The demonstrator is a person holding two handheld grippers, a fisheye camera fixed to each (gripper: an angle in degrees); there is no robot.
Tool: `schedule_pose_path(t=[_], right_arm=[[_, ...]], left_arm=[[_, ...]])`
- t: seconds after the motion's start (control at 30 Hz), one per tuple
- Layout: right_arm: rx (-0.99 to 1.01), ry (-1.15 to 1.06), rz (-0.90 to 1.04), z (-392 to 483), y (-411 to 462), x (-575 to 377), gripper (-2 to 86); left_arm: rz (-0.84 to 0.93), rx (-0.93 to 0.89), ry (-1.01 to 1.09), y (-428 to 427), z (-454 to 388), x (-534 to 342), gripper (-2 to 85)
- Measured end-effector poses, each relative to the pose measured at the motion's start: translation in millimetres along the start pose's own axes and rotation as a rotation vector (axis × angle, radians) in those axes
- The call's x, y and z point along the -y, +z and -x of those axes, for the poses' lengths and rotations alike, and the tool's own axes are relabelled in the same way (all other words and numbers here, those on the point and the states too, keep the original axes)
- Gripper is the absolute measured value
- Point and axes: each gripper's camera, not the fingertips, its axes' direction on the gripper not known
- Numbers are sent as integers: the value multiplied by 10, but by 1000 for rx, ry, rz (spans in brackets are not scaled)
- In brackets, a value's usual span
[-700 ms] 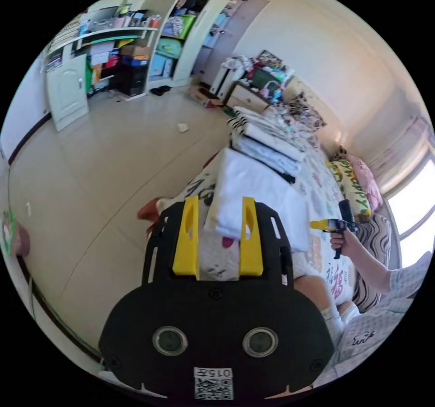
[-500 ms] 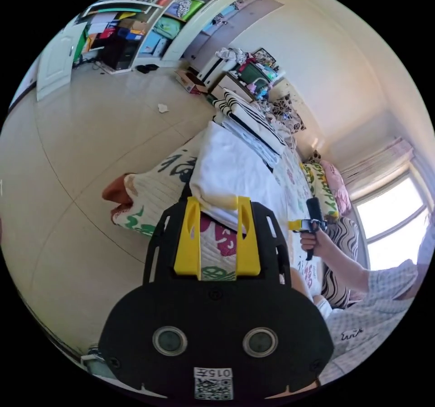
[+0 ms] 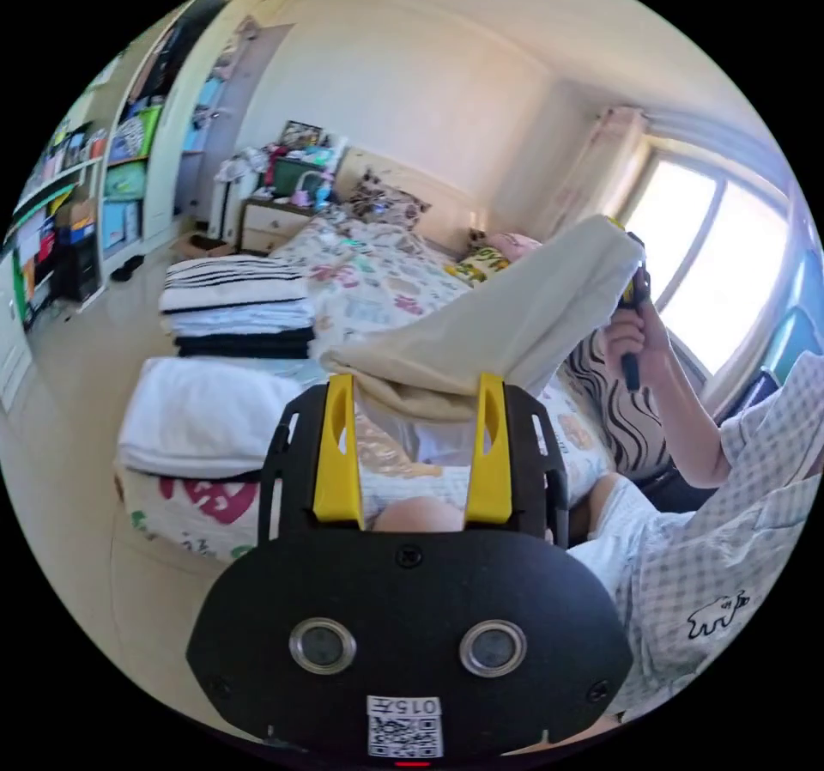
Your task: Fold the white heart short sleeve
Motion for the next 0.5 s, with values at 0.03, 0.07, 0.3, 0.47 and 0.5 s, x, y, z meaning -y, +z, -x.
schedule_pose_path(t=[0.03, 0.07, 0.3, 0.47, 0.5], right_arm=[[-32, -38, -22, 309, -146, -44, -3], [-48, -52, -32, 456, -222, -68, -3], [-288, -165, -257, 2076, -1373, -678, -2], [-388, -190, -389, 2840, -1888, -1211, -1], [-401, -182, -438, 2975, -2005, -1341, -1]], left_arm=[[-24, -44, 67, 116, -340, -81, 180], [-29, -69, 93, 177, -501, -121, 178], [-42, -343, 250, 705, -1980, -728, 160], [43, -297, 413, 1053, -2831, -1030, 152], [61, -291, 452, 1096, -3016, -1117, 149]])
